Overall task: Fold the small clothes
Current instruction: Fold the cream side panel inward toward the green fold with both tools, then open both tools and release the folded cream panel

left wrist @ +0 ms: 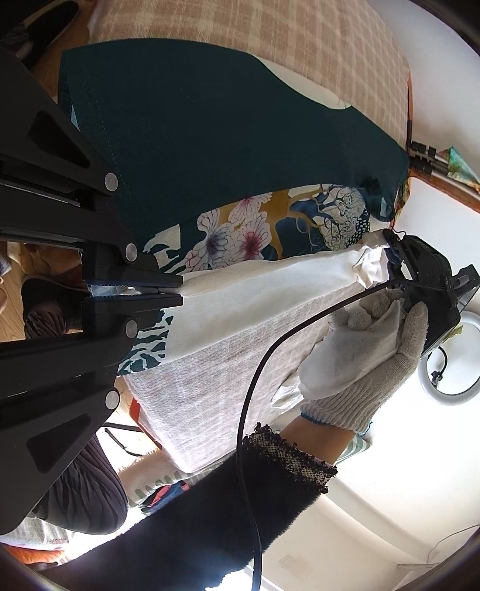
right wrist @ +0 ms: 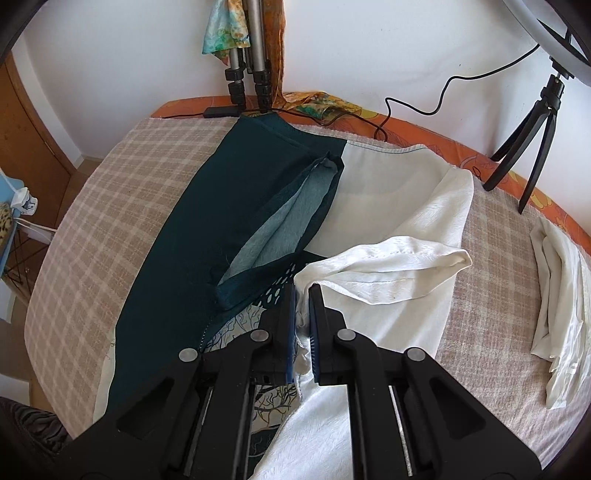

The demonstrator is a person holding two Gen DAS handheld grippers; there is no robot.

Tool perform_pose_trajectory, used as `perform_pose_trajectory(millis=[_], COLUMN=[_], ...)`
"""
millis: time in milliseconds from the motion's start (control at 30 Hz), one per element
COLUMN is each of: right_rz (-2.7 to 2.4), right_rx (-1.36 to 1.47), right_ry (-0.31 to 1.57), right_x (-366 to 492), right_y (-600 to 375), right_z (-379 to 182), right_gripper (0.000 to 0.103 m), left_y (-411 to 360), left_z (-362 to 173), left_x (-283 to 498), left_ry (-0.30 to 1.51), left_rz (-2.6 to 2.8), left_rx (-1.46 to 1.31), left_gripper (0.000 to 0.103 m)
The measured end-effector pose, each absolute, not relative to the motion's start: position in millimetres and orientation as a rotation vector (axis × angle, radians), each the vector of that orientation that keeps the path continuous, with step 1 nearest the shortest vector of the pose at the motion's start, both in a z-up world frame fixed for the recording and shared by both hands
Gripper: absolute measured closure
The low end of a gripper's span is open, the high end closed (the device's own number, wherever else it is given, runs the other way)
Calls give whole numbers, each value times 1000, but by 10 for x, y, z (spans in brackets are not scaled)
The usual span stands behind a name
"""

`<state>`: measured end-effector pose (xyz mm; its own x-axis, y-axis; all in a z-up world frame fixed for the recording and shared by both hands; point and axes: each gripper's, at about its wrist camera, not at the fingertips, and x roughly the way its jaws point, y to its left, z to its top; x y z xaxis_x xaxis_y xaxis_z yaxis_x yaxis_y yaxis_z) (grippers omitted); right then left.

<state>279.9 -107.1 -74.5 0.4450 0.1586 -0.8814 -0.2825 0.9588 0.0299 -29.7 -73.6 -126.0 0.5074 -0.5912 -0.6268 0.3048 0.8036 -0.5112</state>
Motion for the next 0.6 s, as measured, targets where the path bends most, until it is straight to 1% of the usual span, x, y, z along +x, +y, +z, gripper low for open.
perform_pose_trajectory(millis=[200, 333, 367, 400, 433, 467, 500, 533, 567, 600], right_rz=[315, 319, 332, 344, 358, 376, 394, 410, 428, 457], right_rx=[-163, -143, -134, -126, -118, -104, -85, -67, -45, -21], right_ry=[1097, 1125, 1139, 1148, 1165, 1178, 1180, 1172, 1155, 1139], right_x=[2831, 2855, 2866, 2871, 2873, 2868, 2847, 2816, 2772, 2730], right_y=[-755, -722, -730, -745, -764, -791, -831, -886, -953, -1033], right_z=[-940, -1052, -1072, -1082, -1085, -1073, -1040, -981, -901, -816], right_gripper=[95, 95, 95, 95, 92, 85, 80, 69, 61, 59], left_y=[-673, -668, -682, -673, -653, -636, -606, -574, -537, -483], left_z=[-1284, -1291, -1285, -1277, -1266, -1252, -1234, -1214, -1189, -1174], left_x=[-312, -266, -260, -250, -241, -233, -237, -250, -257, -273], left_ry=[888, 922, 930, 942, 952, 960, 961, 962, 969, 979], left_rz=[-517, -515, -504, -499, -494, -490, -490, -488, -482, -477], left_rx=[-340, -319, -307, -302, -300, -296, -293, -284, -274, -267], left_gripper=[102, 101, 95, 91, 83, 77, 77, 77, 76, 76])
